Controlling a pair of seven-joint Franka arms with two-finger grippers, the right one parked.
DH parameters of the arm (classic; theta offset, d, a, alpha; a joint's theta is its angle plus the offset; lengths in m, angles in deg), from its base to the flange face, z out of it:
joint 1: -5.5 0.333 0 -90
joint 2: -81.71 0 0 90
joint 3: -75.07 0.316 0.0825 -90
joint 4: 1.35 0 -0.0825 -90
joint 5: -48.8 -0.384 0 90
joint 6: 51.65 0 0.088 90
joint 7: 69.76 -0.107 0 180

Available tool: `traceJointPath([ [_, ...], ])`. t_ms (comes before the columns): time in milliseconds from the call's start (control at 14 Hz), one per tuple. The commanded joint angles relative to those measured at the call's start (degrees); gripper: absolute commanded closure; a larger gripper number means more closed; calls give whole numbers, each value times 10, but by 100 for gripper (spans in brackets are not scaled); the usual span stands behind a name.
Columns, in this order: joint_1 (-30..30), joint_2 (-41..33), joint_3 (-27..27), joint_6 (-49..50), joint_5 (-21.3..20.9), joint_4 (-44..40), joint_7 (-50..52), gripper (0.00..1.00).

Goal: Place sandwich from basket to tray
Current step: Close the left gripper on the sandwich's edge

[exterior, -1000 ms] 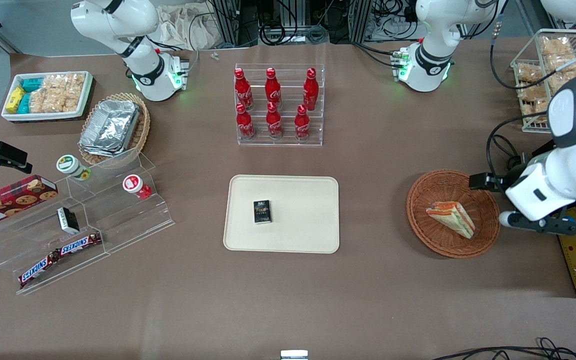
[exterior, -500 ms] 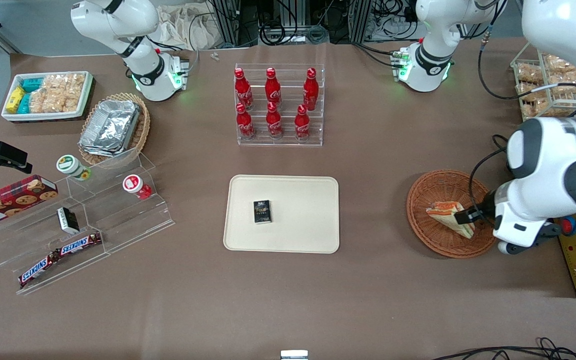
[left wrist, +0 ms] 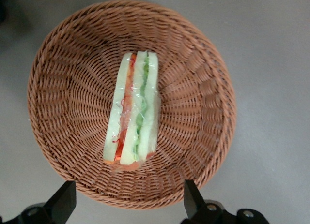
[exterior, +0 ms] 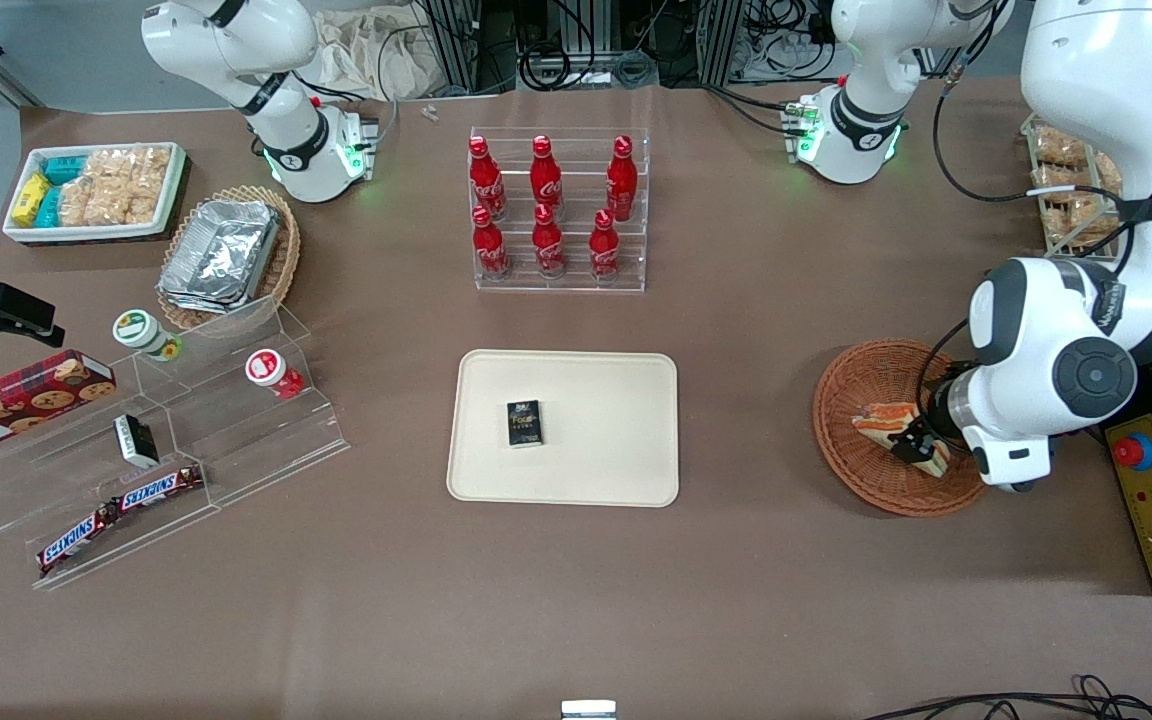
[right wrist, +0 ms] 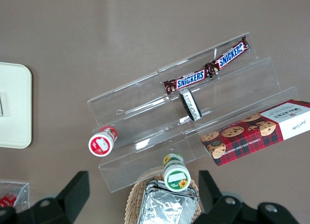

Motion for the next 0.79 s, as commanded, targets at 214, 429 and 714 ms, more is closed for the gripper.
traceJointPath([
  [214, 12, -3, 19, -11, -12, 31, 36, 0],
  [429, 12, 12, 19, -34, -6, 35, 65, 0],
  [714, 11, 32, 19, -58, -10, 34, 106, 0],
])
